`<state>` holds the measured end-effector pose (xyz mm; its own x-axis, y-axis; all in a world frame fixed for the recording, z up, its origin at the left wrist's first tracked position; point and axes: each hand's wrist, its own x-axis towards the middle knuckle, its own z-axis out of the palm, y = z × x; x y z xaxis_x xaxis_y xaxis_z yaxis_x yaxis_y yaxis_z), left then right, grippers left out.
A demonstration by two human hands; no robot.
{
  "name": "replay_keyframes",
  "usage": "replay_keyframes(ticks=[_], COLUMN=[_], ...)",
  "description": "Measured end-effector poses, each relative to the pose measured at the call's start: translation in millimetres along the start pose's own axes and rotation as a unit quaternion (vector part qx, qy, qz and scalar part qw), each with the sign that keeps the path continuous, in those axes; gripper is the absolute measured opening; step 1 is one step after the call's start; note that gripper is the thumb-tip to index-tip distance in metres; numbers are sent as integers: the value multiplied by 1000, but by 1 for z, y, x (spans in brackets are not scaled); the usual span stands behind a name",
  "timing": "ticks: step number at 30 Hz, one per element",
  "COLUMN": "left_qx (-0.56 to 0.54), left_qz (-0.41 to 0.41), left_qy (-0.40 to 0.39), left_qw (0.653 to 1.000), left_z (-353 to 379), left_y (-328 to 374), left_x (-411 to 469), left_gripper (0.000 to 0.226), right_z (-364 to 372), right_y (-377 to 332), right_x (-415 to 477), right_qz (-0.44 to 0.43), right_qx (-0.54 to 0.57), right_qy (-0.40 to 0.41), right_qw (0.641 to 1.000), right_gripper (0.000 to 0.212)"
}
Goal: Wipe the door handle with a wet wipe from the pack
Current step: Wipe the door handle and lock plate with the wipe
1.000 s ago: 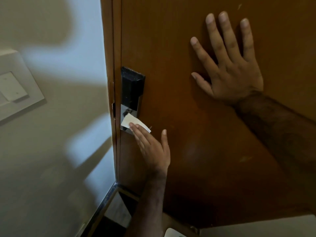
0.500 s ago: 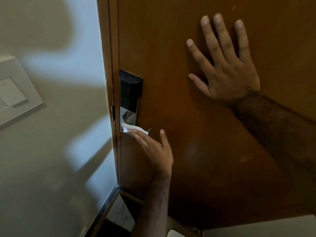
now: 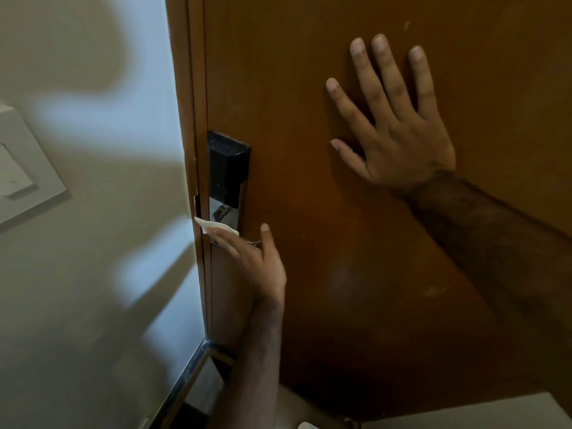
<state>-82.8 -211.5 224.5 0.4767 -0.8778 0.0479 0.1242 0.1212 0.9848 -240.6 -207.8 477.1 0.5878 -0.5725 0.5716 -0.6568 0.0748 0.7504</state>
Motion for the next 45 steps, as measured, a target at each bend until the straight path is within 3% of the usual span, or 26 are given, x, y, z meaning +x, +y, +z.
replay_keyframes(ticks=[6,11,15,21,25,27,28,30,32,33,34,37,41,45], left_qx=[-5,-129,-137,-177,-206,-181,-171,-171,-146,-133,-125,-99,-53,-14], left_qz=[-25,-160,-248,-348,-333,-288,-289,-304,-282,-268,-261,-258,-250,-231], left_qy=[-29,65,43,16,-61,-135,-157,-199,-250,-273,-292,-336,-376,-397], left_qw=[999,977,958,921,918,931,929,916,915,914,912,900,890,888], left_z=[-3,-26,-51,-88,-97,-96,-96,-97,-98,-100,-101,-103,-105,-110], left_y=[9,22,30,31,46,55,62,75,83,86,88,93,95,87], left_x=[-27,-23,-6,-4,-11,-17,-19,-21,-21,-22,-23,-26,-25,-22], left_gripper=[94,41,9,11,21,22,19,13,14,14,14,16,33,23], right_z=[2,1,0,-13,-35,-54,-64,-79,-84,-86,-89,-95,-100,-103], right_y=[1,0,0,-2,-36,-70,-87,-115,-130,-133,-135,-137,-134,-131], right_x=[0,1,2,3,-8,-22,-28,-41,-58,-66,-72,-85,-98,-124], right_qz=[3,0,1,16,-23,58,154,352,463,494,514,547,562,565], right_qx=[-1,-13,-10,33,192,360,425,546,653,685,704,714,716,737], right_qy=[-7,-20,-25,-57,-125,-243,-329,-449,-430,-405,-382,-345,-328,-301], right_qw=[1000,1000,1000,998,973,899,829,613,418,350,307,269,252,217], right_gripper=[76,77,77,73,54,42,45,57,52,43,33,8,17,15])
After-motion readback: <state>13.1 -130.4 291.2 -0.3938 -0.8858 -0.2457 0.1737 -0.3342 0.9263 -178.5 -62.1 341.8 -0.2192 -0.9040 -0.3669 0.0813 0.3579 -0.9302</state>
